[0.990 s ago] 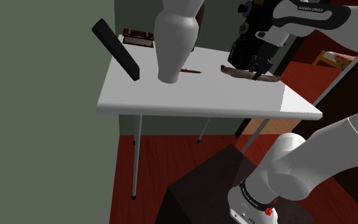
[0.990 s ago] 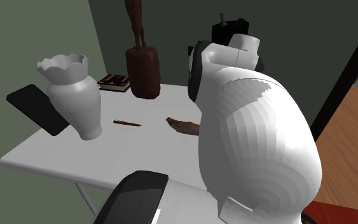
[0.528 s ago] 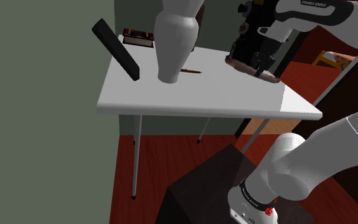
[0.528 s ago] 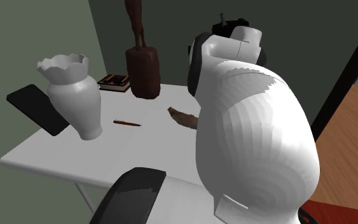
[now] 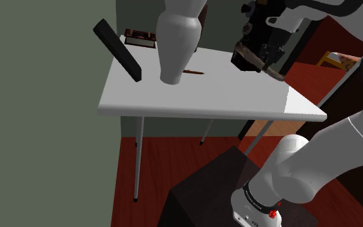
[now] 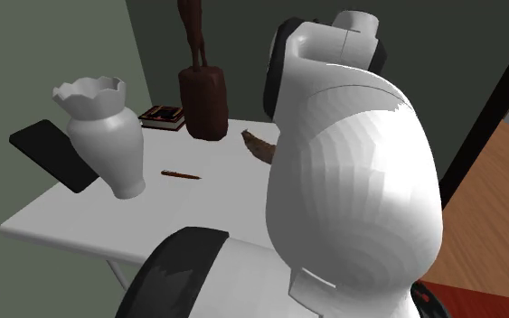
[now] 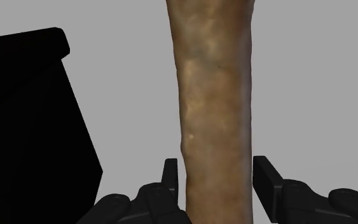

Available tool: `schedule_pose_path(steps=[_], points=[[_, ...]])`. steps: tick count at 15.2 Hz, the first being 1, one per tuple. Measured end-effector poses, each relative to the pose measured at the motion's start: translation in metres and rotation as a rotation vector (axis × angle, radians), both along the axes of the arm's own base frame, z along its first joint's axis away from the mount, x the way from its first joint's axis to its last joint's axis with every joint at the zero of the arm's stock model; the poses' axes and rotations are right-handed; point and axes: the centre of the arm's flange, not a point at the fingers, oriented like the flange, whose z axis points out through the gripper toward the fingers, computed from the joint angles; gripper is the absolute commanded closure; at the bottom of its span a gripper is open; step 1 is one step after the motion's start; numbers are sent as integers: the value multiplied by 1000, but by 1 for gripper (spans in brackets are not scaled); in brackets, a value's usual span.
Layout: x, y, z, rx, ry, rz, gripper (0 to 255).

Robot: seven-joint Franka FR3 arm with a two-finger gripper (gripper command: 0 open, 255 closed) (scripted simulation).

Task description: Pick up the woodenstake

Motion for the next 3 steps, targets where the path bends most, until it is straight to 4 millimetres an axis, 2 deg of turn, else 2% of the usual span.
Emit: schedule_pose_path(steps=[3], points=[[1, -1, 15, 0, 0, 0, 255]])
